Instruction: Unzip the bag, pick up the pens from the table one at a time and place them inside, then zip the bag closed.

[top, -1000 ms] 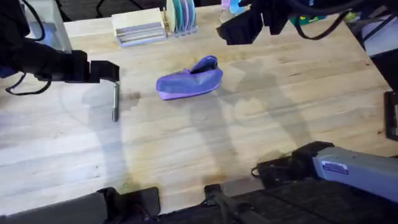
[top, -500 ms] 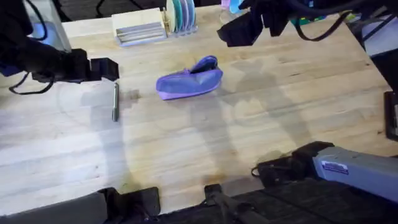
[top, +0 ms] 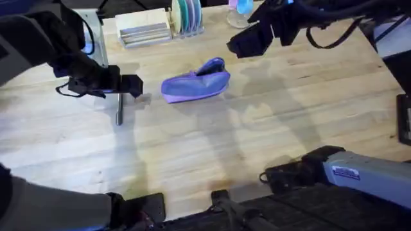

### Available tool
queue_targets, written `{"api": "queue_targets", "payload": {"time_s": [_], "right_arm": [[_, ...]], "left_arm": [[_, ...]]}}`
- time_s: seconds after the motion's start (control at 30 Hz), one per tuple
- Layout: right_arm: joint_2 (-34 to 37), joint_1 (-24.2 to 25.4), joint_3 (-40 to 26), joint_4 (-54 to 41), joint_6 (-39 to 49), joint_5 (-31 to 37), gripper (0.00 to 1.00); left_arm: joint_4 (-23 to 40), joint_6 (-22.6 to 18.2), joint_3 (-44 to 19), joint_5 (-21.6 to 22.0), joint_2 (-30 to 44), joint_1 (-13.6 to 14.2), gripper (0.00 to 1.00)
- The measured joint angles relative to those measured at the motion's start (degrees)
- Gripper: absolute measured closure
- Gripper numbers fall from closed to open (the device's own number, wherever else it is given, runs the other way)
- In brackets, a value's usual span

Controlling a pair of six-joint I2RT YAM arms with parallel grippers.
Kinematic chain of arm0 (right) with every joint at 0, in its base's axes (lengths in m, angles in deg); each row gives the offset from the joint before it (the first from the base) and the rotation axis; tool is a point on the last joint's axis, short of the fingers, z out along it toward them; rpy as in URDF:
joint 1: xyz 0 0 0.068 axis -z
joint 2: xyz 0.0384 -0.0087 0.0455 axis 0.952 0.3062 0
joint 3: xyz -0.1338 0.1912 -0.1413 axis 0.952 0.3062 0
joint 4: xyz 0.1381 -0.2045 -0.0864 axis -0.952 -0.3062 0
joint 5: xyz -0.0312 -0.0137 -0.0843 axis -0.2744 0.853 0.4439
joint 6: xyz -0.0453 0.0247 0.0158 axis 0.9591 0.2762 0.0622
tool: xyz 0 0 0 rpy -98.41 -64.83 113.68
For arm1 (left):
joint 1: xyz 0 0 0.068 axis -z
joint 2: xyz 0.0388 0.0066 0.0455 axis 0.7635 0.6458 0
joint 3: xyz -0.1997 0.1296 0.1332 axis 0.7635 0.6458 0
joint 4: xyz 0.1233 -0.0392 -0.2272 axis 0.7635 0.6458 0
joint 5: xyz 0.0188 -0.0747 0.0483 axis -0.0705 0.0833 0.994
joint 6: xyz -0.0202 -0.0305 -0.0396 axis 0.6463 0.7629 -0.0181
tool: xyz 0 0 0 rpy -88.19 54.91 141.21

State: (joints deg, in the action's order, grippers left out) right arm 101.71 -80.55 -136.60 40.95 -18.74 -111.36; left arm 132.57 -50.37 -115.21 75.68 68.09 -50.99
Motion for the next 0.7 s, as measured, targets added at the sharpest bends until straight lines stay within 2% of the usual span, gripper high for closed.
{"api": "queue_targets", "payload": {"time_s": [0.27,0.43,0.7], "right_arm": [[0.0,0.0,0.0,-0.8,0.0,0.0,0.004],[0.0,0.0,0.0,-0.7,0.0,0.0,0.004],[0.0,0.0,0.0,-0.7,0.0,0.0,0.004]], "left_arm": [[-1.1,2.0,1.5,3.5,2.8,0.0,0.006],[-1.2,3.9,1.7,4.0,2.9,0.0,0.006],[-1.2,4.4,1.7,3.7,2.9,0.0,0.006]]}}
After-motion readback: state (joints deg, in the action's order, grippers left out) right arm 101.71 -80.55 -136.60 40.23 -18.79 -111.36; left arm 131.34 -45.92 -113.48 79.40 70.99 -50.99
